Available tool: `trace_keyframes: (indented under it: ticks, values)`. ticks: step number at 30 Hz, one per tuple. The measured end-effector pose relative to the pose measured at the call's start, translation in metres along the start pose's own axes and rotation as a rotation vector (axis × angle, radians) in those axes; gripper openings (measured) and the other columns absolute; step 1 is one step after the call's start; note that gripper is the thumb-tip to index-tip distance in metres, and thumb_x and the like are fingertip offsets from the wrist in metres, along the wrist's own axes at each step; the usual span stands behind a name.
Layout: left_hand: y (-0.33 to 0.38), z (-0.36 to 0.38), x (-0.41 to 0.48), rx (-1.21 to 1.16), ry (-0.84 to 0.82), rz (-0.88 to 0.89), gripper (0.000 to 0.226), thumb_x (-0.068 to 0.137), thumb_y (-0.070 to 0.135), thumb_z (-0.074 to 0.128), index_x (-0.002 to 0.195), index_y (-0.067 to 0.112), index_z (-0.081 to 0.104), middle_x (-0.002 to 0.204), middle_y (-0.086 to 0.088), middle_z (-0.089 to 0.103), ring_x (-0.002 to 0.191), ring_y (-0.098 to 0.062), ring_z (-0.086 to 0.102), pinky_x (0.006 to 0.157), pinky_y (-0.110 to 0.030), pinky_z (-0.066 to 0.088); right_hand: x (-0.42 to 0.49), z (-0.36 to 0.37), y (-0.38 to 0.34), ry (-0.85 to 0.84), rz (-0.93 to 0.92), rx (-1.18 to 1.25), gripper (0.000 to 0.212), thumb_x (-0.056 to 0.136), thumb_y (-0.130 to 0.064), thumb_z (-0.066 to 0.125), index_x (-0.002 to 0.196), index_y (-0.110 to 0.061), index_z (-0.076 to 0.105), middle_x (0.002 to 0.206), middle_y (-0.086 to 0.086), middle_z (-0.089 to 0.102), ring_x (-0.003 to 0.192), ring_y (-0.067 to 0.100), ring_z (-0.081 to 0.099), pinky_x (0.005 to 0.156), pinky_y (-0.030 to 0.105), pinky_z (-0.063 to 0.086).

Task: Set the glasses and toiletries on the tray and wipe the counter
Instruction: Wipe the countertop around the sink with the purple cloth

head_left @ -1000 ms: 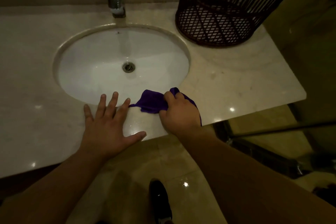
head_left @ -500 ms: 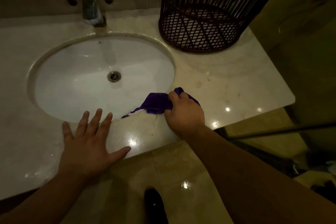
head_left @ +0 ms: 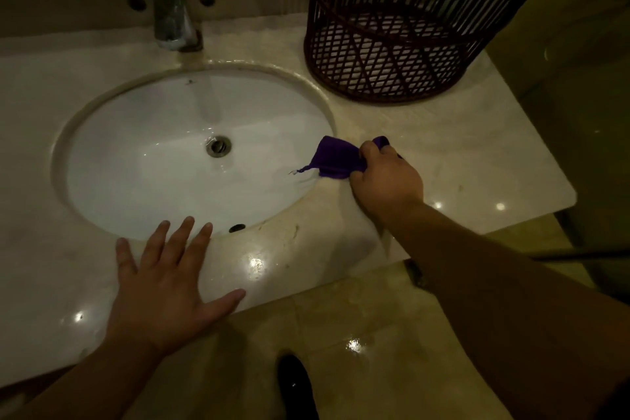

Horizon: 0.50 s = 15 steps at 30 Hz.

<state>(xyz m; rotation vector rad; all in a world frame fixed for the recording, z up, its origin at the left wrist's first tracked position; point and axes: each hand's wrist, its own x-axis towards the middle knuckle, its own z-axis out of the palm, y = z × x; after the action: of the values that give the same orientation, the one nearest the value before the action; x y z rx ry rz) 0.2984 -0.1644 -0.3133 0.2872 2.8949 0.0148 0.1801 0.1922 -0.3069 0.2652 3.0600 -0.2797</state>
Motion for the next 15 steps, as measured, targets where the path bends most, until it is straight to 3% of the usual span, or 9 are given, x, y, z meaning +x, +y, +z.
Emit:
trace_keyframes:
  ticks: [4,10,15]
  values:
    - [-0.001,0.002,0.000,-0.010,0.007,0.010,0.109,0.072,0.097,0.036,0.157,0.029,0.029,0.164,-0.004,0.028,0.152,-0.030,0.016,0.113,-0.073,0.004,-0.002,-0.003,-0.003,-0.012,0.017,-0.005,0.033,0.092,-0.038,0.049,0.121,-0.022,0.049,0.107,0.012,0.058,0.082,0.029,0.058,0.065,0.037,0.046]
    - [-0.003,0.003,-0.001,-0.023,0.019,0.012,0.111,0.071,0.099,0.031,0.158,0.030,0.025,0.165,-0.004,0.025,0.152,-0.031,0.015,0.113,-0.074,0.003,-0.016,-0.001,-0.015,-0.020,0.066,0.034,0.033,0.094,-0.034,0.049,0.124,-0.021,0.049,0.109,0.014,0.058,0.076,0.026,0.051,0.063,0.035,0.040]
    - [-0.006,0.000,-0.003,-0.058,0.029,0.031,0.114,0.070,0.101,0.024,0.160,0.032,0.015,0.168,-0.002,0.012,0.154,-0.030,0.005,0.113,-0.073,-0.001,-0.068,0.010,-0.051,-0.009,0.032,0.052,0.035,0.093,-0.038,0.049,0.124,-0.022,0.050,0.100,0.008,0.057,0.069,0.022,0.049,0.058,0.033,0.038]
